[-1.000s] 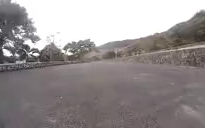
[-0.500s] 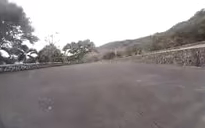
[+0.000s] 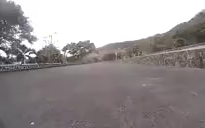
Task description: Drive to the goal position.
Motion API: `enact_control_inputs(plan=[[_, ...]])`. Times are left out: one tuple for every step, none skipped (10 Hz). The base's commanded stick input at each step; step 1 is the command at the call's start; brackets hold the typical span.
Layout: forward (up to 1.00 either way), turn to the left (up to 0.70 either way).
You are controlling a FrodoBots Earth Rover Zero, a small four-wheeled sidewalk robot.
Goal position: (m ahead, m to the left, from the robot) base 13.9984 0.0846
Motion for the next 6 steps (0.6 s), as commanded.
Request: enact_control_inputs(plan=[[0.70, 0.00], [0.70, 0.00], [0.70, 0.00], [0.70, 0.00], [0.70, 0.00], [0.70, 0.00]])
